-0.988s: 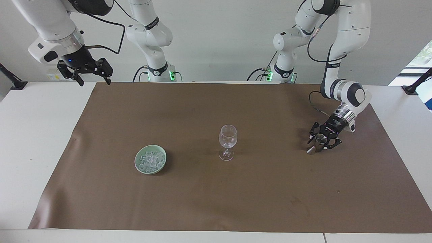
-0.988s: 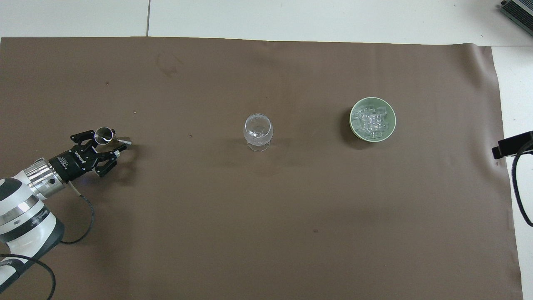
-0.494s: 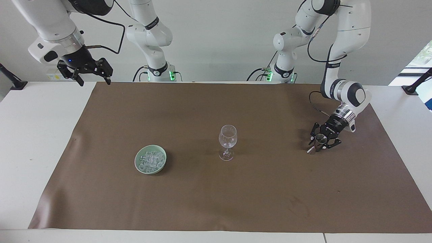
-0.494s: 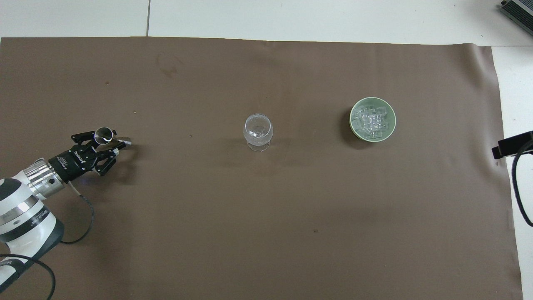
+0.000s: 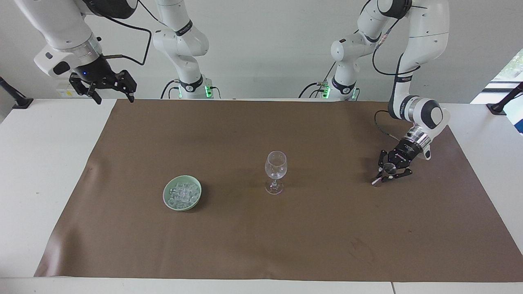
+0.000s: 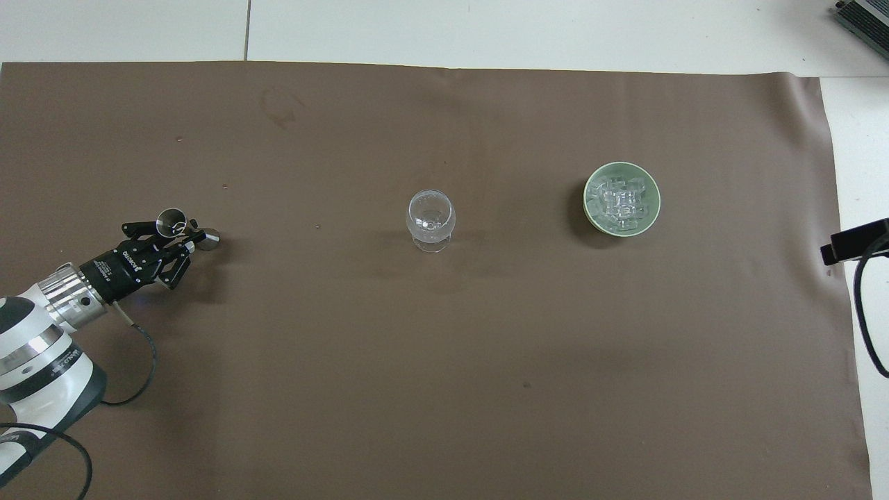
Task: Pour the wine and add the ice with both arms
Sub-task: 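Close the left gripper around the silver shot cup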
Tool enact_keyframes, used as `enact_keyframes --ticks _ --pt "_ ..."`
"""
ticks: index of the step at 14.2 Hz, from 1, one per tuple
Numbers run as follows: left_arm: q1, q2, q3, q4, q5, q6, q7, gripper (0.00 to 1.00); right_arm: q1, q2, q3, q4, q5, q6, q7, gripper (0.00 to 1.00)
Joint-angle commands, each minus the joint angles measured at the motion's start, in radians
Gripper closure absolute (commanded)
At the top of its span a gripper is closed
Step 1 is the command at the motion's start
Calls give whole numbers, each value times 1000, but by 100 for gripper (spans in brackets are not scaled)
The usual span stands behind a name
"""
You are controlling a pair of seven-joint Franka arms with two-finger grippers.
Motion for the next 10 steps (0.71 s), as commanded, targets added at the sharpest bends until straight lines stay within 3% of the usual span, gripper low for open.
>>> enact_keyframes --ticks 1,10 --pt "-6 -5 6 -11 -15 12 9 100 -2 -15 1 -18 14 5 -3 0" --pt "-18 -19 4 18 5 3 12 100 -2 -15 1 -18 14 5 -3 0"
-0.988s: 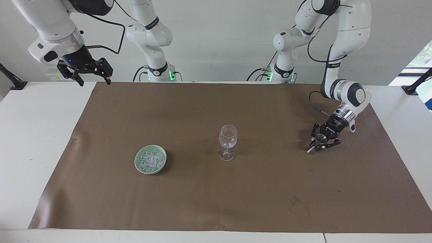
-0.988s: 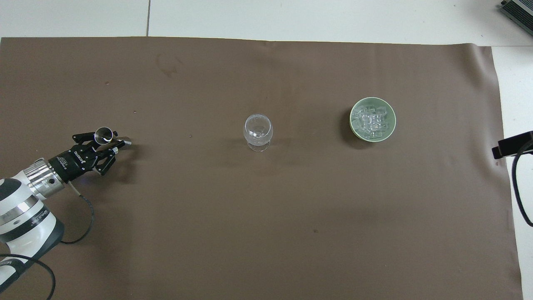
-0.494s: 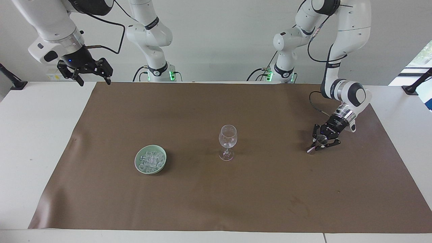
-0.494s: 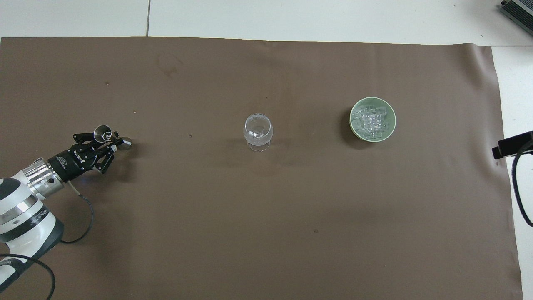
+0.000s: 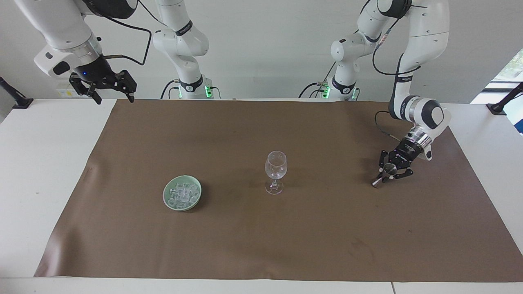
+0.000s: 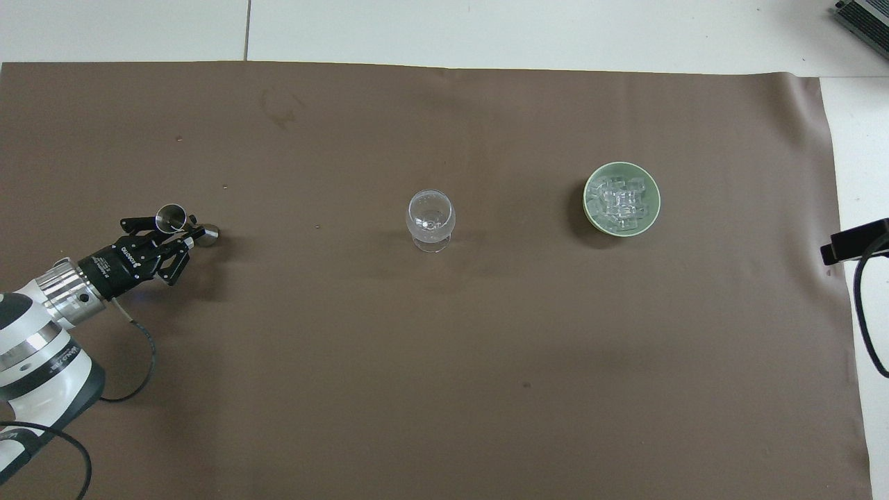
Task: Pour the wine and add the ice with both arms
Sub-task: 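Close the left gripper around the silver shot cup, then lift the shot cup with the left gripper toward the clear cup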
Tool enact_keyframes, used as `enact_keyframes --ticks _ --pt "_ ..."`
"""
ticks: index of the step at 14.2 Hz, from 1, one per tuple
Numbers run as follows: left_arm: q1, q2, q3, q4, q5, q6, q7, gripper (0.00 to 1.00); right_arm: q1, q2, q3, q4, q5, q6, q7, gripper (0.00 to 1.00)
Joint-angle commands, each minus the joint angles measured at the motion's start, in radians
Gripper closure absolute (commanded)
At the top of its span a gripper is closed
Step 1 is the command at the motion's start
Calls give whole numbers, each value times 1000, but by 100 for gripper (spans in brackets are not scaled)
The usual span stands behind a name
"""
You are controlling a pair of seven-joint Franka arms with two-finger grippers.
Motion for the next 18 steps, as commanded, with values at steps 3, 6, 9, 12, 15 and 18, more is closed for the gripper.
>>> enact_keyframes --ticks 3,6,9,12,15,18 --pt "-19 -29 8 3 3 -38 -21 100 -2 -15 1 -18 14 5 -3 0" --pt "-79 -70 -1 26 3 -17 -117 100 -2 -15 1 -18 14 5 -3 0" --pt "-135 -102 -3 29 5 28 -168 100 -2 -15 1 -18 14 4 -3 0" --pt "-203 -147 -4 29 5 81 -191 100 -2 -15 1 -18 14 5 -3 0" --pt "-271 -182 -3 28 5 131 -217 100 -2 -15 1 -18 14 5 -3 0" --pt "-341 -214 -3 28 5 193 -244 100 -2 -15 1 -18 14 5 -3 0"
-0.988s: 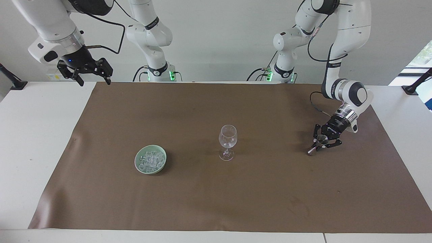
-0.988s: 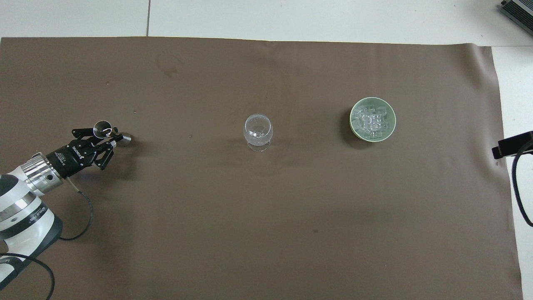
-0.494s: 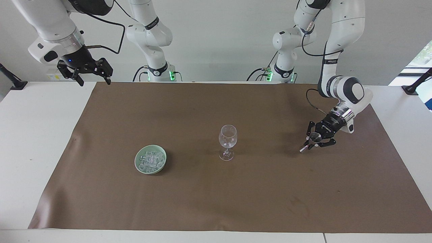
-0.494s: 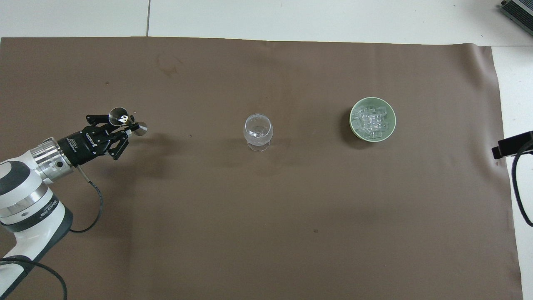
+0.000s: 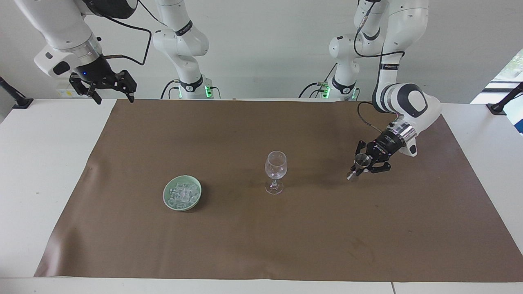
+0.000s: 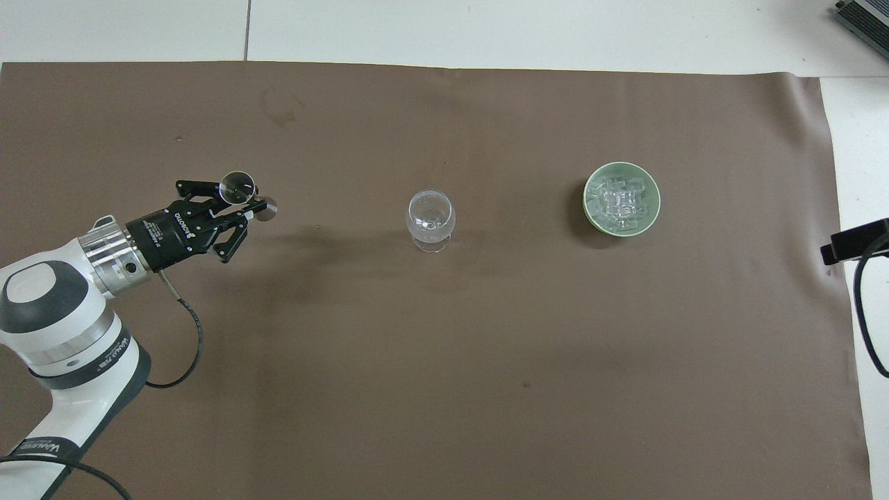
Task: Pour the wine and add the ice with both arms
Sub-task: 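Lift the shot cup with the left gripper toward the clear cup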
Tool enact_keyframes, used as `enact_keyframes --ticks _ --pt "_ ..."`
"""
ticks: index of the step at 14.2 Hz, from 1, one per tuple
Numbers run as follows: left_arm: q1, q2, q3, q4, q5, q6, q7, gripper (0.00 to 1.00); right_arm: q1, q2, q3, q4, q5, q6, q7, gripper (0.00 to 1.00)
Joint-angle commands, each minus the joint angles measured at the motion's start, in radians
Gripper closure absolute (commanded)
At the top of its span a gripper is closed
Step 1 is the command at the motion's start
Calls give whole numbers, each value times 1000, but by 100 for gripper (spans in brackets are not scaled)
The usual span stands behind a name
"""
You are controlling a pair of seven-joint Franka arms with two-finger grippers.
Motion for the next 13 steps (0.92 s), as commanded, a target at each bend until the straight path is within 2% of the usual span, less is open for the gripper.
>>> enact_keyframes --ticks 1,6,10,13 --pt "-88 -50 12 -10 5 101 -70 100 -2 -15 1 -18 14 4 -3 0" --pt "-217 -90 12 -10 11 231 -156 100 -2 -15 1 -18 14 5 -3 0" --pt "-271 -125 12 -12 12 261 -207 100 -2 -15 1 -18 14 5 -3 0" --pt "-307 -131 12 -10 57 262 -213 100 -2 -15 1 -18 14 4 -3 0"
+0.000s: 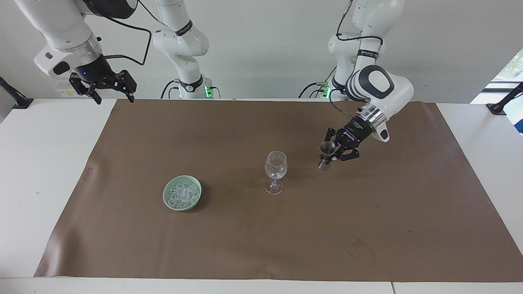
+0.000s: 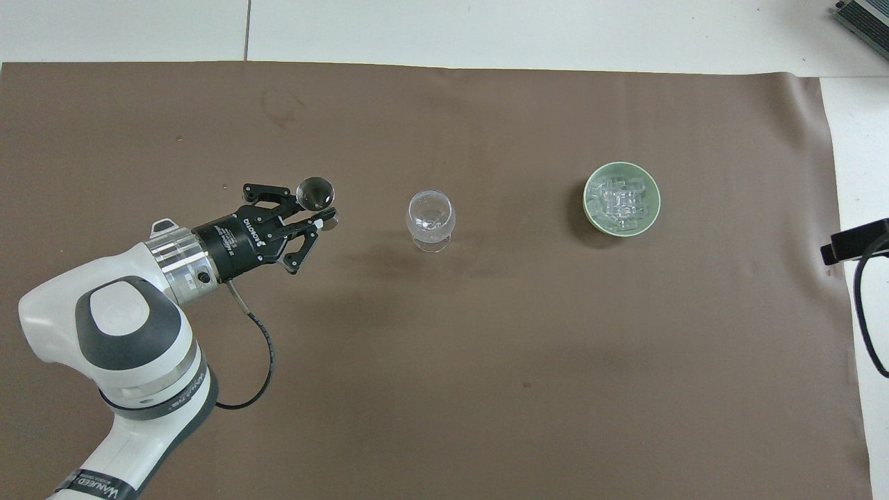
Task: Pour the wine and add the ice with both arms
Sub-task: 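Lift the shot cup with the left gripper toward the clear cup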
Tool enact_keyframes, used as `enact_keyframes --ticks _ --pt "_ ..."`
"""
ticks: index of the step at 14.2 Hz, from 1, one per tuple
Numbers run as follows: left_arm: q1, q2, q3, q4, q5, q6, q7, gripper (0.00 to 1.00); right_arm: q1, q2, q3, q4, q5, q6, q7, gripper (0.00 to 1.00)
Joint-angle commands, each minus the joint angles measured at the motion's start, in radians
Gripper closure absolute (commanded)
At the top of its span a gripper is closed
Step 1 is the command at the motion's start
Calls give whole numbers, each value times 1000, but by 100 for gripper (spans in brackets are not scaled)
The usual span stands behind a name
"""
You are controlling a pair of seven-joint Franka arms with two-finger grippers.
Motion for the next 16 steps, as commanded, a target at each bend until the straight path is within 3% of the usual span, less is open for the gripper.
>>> enact_keyframes --ticks 1,6,11,16 --pt "-54 -25 13 -10 56 24 -37 100 -2 -15 1 -18 14 5 -3 0" --pt "-81 -29 10 -9 99 30 -69 100 -2 -15 1 -18 14 5 -3 0" --pt "-79 -12 5 46 300 18 -256 100 -2 -15 1 -18 14 5 -3 0" --pt "-81 -9 5 59 309 27 -319 100 -2 -15 1 -18 14 5 -3 0"
